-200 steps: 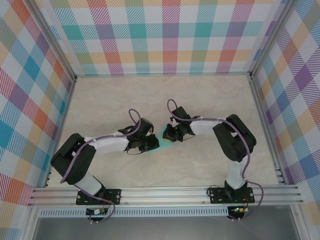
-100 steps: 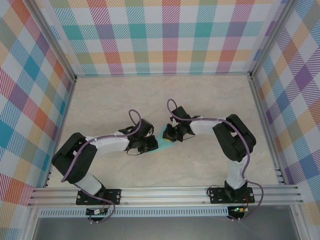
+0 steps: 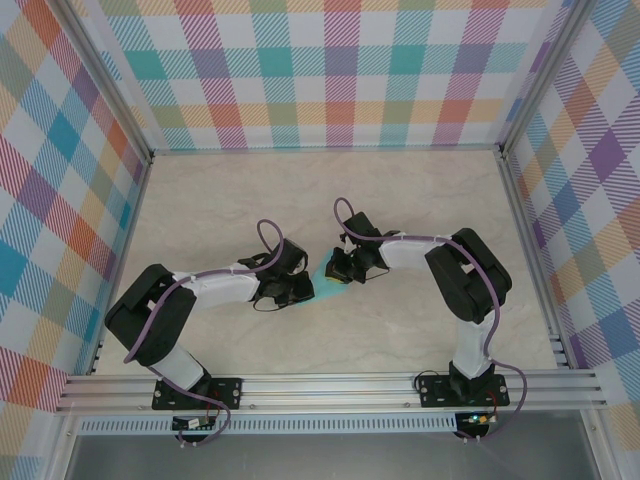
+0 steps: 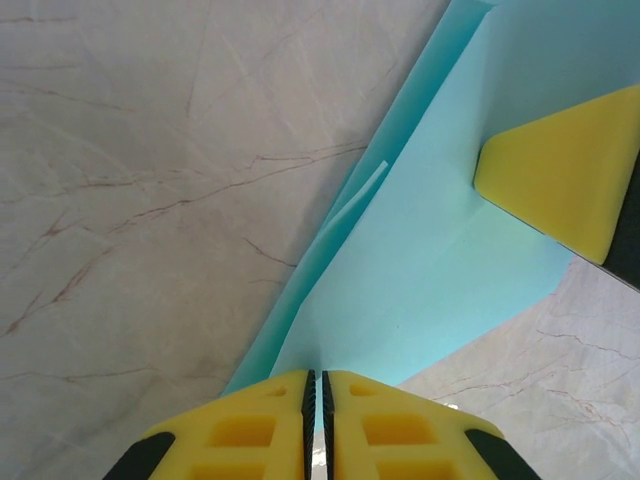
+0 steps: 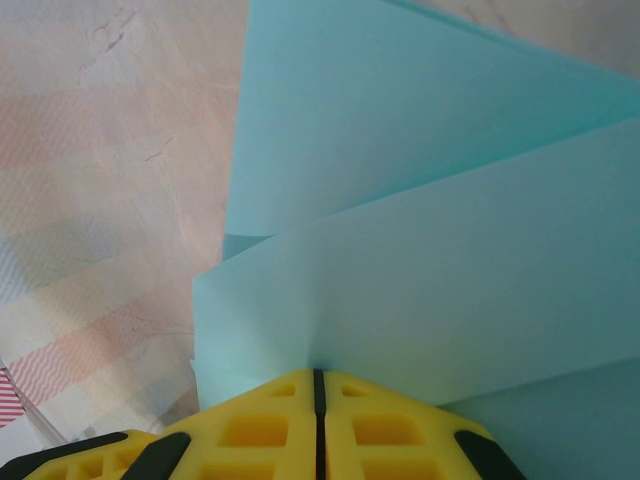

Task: Fold a paper plane with a square sheet of paper (pick it up from the middle)
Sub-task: Fourth fold the wing at the center of the table.

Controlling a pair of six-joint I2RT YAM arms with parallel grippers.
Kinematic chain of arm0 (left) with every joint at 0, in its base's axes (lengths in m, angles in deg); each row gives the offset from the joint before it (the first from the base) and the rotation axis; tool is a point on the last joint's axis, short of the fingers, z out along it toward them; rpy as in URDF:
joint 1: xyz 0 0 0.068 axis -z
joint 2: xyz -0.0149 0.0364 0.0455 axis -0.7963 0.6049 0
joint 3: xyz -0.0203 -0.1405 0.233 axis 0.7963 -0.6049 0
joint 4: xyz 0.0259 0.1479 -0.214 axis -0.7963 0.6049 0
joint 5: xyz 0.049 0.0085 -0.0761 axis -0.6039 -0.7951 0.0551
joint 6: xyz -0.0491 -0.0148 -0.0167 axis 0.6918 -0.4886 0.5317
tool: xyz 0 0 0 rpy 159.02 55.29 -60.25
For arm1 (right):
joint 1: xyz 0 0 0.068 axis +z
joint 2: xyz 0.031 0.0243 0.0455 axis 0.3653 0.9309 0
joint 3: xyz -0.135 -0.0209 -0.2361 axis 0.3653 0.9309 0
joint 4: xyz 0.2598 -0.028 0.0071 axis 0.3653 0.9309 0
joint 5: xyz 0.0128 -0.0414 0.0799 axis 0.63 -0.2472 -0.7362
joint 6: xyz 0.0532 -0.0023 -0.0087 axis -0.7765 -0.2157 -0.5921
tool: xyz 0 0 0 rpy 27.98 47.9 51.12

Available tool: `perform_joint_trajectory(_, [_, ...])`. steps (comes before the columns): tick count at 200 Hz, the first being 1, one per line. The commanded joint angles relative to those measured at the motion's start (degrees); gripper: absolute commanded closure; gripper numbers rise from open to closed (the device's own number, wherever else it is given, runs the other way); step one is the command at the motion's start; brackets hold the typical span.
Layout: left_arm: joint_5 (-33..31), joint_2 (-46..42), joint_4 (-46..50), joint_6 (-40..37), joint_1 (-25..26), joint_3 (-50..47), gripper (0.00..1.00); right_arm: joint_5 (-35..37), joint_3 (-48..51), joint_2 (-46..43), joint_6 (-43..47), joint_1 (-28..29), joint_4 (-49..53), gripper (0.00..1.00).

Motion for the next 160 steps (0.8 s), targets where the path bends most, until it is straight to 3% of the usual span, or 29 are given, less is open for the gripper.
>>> perform_joint_trajectory(1, [-1.63, 0.17, 2.88, -0.73, -0.3, -0.68, 0.87, 7.33, 1.54, 4.44, -0.17, -0.25, 6.44, 0.92])
perform_joint_trajectory(160, [-3.37, 0.54, 3.49, 0.01, -0.72, -4.7, 0.89, 7.94, 0.55, 3.75, 0.68, -0.25, 7.63, 0.92])
